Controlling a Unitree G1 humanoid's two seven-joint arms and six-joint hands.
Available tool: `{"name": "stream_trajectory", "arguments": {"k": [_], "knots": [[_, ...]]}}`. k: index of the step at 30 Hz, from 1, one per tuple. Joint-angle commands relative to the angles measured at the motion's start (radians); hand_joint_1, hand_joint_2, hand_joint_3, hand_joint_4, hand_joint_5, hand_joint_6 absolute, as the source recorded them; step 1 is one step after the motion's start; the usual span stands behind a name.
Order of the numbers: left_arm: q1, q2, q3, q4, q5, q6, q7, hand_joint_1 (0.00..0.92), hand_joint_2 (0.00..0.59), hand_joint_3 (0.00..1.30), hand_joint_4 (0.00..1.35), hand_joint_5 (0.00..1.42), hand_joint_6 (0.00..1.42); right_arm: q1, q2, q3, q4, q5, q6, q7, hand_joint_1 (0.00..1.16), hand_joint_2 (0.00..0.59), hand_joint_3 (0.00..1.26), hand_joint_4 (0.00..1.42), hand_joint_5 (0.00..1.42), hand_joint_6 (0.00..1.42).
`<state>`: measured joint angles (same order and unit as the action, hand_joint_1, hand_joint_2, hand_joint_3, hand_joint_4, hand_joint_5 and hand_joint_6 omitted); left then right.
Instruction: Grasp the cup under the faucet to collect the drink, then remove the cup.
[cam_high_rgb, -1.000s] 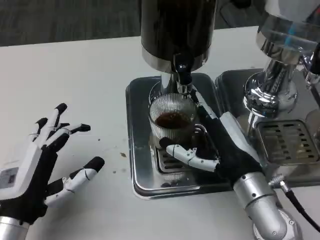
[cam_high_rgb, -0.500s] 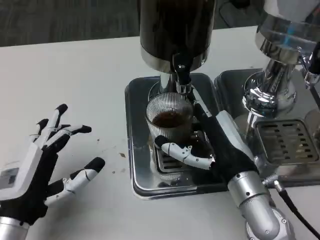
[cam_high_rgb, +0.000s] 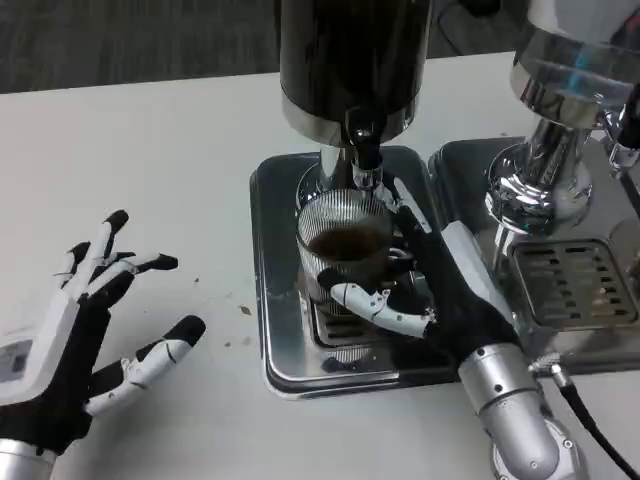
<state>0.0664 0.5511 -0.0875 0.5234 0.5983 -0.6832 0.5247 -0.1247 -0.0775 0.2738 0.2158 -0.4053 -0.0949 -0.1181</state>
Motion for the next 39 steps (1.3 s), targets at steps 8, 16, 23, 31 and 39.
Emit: {"name": "stream_trajectory", "arguments": {"k": [8, 16, 23, 31, 39], "knots": [[0.027, 0.012, 0.022, -0.027, -0.010, 0.014, -0.013, 0.106, 0.171, 0.45, 0.02, 0.21, 0.04, -0.025, 0.014, 0.014, 0.041, 0.016, -0.032, -0.001, 0.75, 0.166, 0.05, 0.18, 0.38, 0.53], [0.041, 0.004, 0.035, -0.037, -0.011, 0.016, -0.016, 0.106, 0.171, 0.47, 0.03, 0.21, 0.04, -0.036, 0.022, 0.018, 0.058, 0.013, -0.034, -0.010, 0.79, 0.166, 0.10, 0.22, 0.45, 0.60], [0.053, 0.000, 0.040, -0.051, -0.010, 0.022, -0.017, 0.106, 0.171, 0.48, 0.03, 0.21, 0.04, -0.030, 0.023, 0.017, 0.060, 0.010, -0.035, -0.022, 0.83, 0.168, 0.15, 0.26, 0.50, 0.66], [0.055, 0.002, 0.043, -0.053, -0.014, 0.023, -0.019, 0.106, 0.171, 0.49, 0.04, 0.21, 0.04, -0.018, 0.035, 0.011, 0.060, -0.008, -0.049, -0.074, 0.90, 0.158, 0.22, 0.32, 0.59, 0.81], [0.059, 0.004, 0.047, -0.058, -0.015, 0.025, -0.019, 0.106, 0.171, 0.50, 0.04, 0.21, 0.04, -0.021, 0.039, 0.008, 0.082, -0.010, -0.084, -0.119, 0.92, 0.158, 0.28, 0.39, 0.66, 0.91]]}}
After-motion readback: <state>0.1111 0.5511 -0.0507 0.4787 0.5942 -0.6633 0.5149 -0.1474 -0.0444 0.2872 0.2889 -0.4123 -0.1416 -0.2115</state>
